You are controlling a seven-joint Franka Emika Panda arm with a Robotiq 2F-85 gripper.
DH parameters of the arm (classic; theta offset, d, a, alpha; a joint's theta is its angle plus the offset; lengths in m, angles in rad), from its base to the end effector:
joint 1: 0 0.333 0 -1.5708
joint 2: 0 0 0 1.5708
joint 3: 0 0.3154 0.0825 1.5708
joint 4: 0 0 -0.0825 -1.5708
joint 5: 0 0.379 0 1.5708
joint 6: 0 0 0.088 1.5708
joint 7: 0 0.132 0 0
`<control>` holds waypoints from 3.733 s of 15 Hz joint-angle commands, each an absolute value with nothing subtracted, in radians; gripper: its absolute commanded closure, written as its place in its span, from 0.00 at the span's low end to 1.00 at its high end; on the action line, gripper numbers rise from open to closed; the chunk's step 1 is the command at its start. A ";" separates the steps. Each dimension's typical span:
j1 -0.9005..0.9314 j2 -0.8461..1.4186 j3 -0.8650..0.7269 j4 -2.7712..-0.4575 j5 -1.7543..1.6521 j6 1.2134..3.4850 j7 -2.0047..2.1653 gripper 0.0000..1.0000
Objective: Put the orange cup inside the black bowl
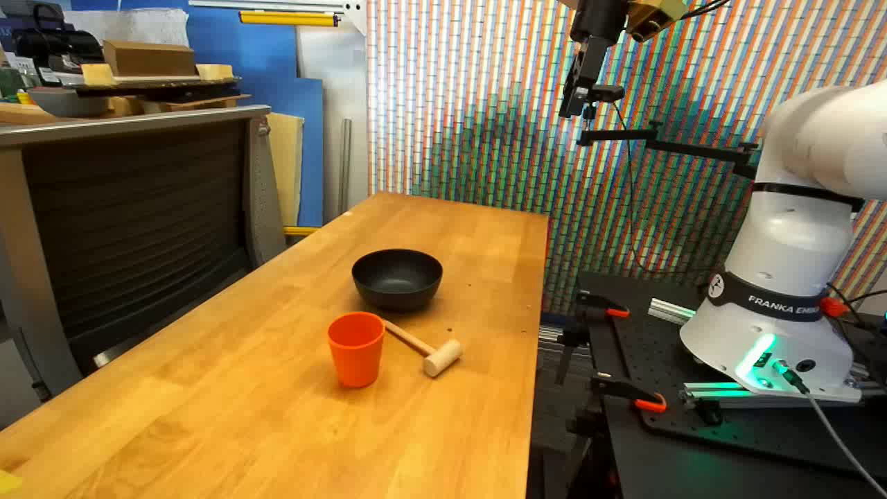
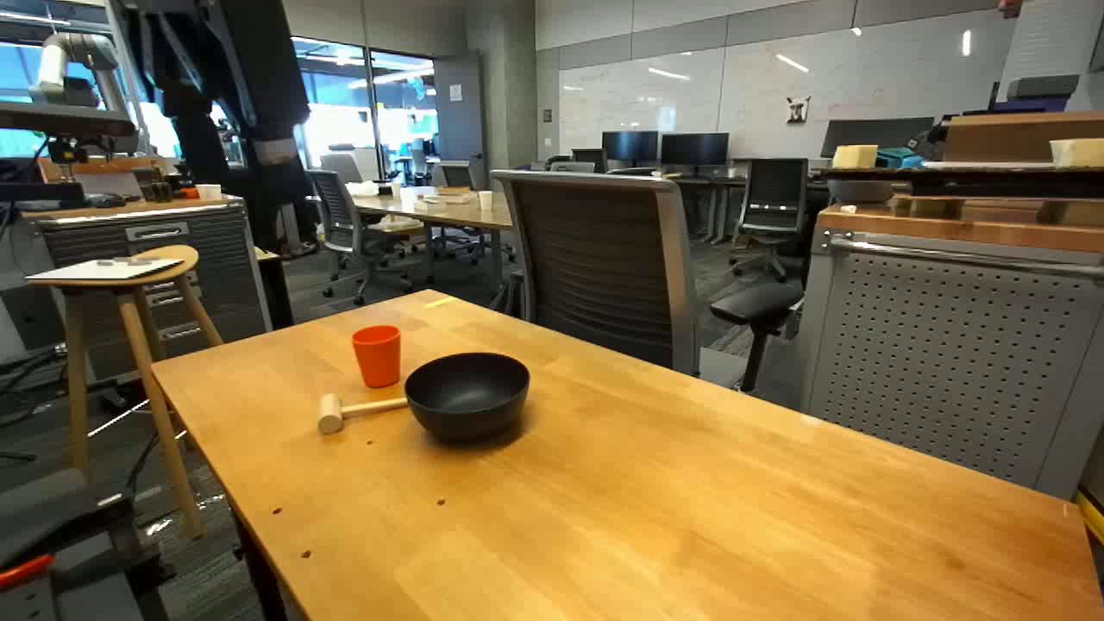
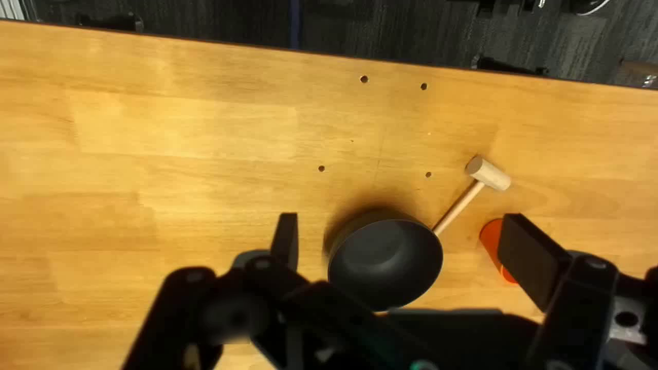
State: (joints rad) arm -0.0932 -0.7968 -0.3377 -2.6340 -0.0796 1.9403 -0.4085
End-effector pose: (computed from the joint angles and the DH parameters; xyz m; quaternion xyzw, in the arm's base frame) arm 0.2943 -0.1417 0.4556 -0.9949 -0.0456 -0.0653 0.0624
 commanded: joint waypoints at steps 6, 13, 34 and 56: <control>-0.097 -0.758 -0.310 -2.618 -0.077 1.951 -0.389 0.00; 0.009 -0.406 -0.041 -2.533 -0.087 2.127 -0.152 0.00; 0.168 0.618 0.130 -1.605 -0.173 1.880 -0.025 0.00; 0.148 0.725 0.150 -1.556 -0.009 1.828 -0.094 1.00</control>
